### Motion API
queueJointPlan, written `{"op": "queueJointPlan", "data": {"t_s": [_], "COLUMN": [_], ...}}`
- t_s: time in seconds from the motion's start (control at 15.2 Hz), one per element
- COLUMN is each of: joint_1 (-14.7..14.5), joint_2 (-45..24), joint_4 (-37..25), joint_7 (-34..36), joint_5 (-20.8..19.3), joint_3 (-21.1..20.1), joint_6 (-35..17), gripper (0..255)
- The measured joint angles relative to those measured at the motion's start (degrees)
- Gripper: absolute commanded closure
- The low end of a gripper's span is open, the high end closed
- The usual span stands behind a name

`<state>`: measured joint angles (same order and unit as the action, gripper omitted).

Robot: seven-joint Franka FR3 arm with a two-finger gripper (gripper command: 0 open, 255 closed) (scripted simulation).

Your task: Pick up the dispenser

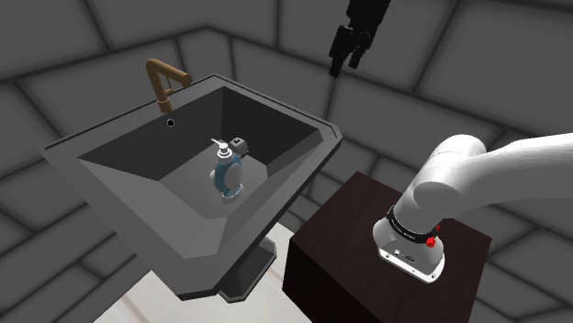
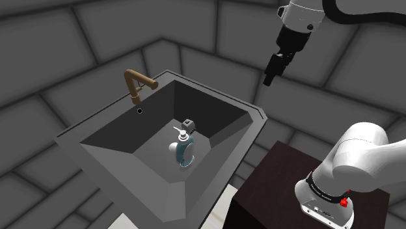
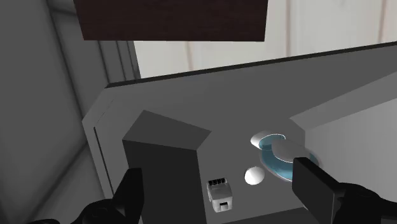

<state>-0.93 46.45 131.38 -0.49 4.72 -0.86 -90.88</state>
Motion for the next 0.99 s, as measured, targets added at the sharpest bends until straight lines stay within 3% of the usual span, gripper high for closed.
{"op": "queueJointPlan", "data": {"t_s": [0.2, 0.59, 0.99], "joint_1": [-0.1, -0.4, -1.0], "joint_2": [-1.8, -8.8, -19.3], "joint_4": [0.6, 4.5, 4.4], "joint_7": [0.2, 0.1, 1.1], "joint_5": [0.3, 0.9, 1.5], "joint_3": [-0.5, -1.6, -3.5], "joint_6": [-2.3, -12.9, -23.2], "gripper": [0, 0, 0]}}
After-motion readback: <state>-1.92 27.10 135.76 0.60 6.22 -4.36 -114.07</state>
